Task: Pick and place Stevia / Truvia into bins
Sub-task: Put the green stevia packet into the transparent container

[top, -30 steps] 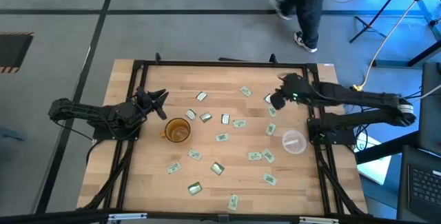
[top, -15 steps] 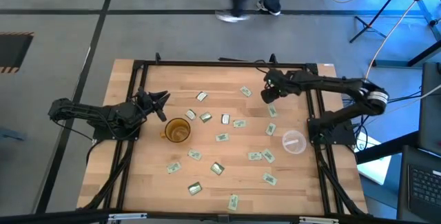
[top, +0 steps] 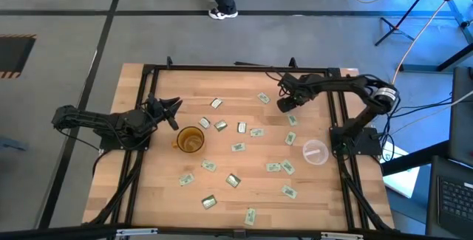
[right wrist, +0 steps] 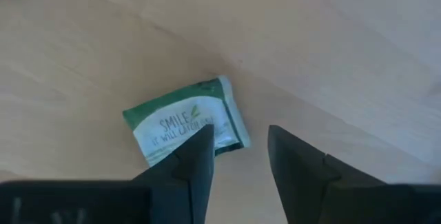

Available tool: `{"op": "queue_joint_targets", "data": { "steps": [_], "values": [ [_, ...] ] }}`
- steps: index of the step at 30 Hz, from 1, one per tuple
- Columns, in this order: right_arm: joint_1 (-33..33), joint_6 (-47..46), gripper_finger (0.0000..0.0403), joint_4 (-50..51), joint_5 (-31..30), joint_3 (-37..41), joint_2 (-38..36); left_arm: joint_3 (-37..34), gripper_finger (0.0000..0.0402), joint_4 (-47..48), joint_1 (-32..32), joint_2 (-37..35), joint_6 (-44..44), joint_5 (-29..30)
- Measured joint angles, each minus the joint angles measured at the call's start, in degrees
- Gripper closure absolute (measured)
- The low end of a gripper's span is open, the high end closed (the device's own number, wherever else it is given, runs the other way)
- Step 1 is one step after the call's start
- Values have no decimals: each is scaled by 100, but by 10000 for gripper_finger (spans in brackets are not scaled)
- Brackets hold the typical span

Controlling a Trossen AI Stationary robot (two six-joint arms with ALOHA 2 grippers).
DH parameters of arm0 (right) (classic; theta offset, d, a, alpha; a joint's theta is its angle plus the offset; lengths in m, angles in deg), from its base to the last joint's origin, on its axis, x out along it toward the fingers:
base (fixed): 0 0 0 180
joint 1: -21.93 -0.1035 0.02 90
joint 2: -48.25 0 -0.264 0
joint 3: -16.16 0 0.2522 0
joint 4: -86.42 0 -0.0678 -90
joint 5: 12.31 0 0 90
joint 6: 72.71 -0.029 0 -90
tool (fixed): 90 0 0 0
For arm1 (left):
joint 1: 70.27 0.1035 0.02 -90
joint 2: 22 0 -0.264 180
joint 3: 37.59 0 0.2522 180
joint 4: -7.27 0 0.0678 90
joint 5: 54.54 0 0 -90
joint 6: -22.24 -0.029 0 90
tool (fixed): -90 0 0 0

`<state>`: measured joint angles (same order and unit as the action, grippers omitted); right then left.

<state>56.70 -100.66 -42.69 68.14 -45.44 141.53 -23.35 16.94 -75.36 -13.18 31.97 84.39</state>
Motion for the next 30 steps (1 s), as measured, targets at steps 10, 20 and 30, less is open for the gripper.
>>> {"op": "queue_joint_targets", "data": {
  "steps": [10,20,30],
  "values": [
    [0,2,303,-32,182,-28,287,1,327,0,0,0,-1,2],
    [-5,341,394,0,233,-11,250,1,327,0,0,0,-1,4],
    [-257,287,401,792,170,24,-851,1,327,2,0,0,-2,4]
  ]
}}
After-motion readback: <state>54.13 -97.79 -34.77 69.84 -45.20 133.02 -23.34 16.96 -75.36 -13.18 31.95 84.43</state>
